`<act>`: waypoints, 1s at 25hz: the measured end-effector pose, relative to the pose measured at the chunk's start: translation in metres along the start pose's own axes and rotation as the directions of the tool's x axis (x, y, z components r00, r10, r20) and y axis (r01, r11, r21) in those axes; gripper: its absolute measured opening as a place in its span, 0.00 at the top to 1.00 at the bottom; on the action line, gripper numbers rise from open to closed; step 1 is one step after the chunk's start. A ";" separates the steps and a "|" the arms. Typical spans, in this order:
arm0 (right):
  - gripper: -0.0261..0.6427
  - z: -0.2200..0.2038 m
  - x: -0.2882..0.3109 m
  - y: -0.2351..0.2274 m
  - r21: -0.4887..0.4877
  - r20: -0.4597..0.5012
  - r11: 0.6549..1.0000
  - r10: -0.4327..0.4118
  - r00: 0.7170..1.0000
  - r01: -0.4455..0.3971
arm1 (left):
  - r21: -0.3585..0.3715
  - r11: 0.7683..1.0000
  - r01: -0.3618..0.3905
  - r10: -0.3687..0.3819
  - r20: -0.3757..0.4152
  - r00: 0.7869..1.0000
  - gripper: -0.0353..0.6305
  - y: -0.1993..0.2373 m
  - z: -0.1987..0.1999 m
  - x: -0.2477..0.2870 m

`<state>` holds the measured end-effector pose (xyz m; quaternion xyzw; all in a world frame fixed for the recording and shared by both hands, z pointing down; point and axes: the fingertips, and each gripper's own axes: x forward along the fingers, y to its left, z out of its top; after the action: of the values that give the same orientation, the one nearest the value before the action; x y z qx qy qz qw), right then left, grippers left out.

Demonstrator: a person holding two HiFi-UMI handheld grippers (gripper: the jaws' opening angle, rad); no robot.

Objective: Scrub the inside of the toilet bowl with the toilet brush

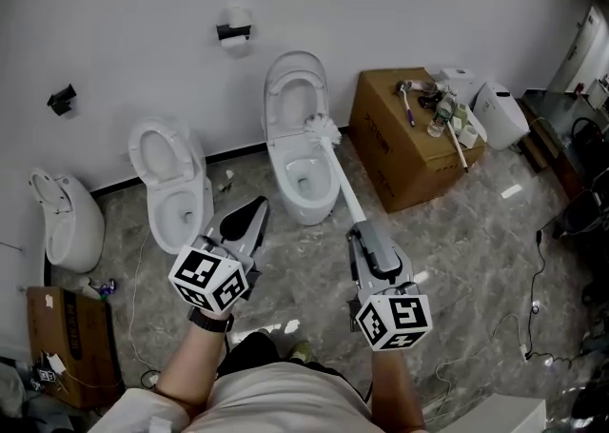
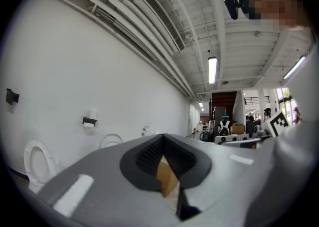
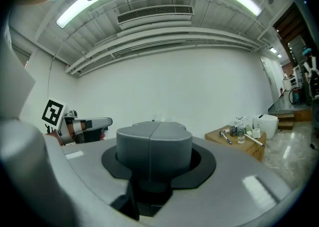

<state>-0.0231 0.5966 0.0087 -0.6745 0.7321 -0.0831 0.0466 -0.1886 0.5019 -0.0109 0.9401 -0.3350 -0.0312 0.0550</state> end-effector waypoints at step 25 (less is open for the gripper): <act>0.72 -0.041 0.159 -0.049 0.016 -0.113 0.998 -0.055 0.992 0.057 | -0.062 0.998 0.006 -0.007 -0.016 1.000 0.94 0.138 -0.040 0.143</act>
<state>0.0040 0.4374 0.0646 -0.6884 0.7136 -0.1291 0.0095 -0.1600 0.3085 0.0431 0.9393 -0.3303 -0.0343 0.0865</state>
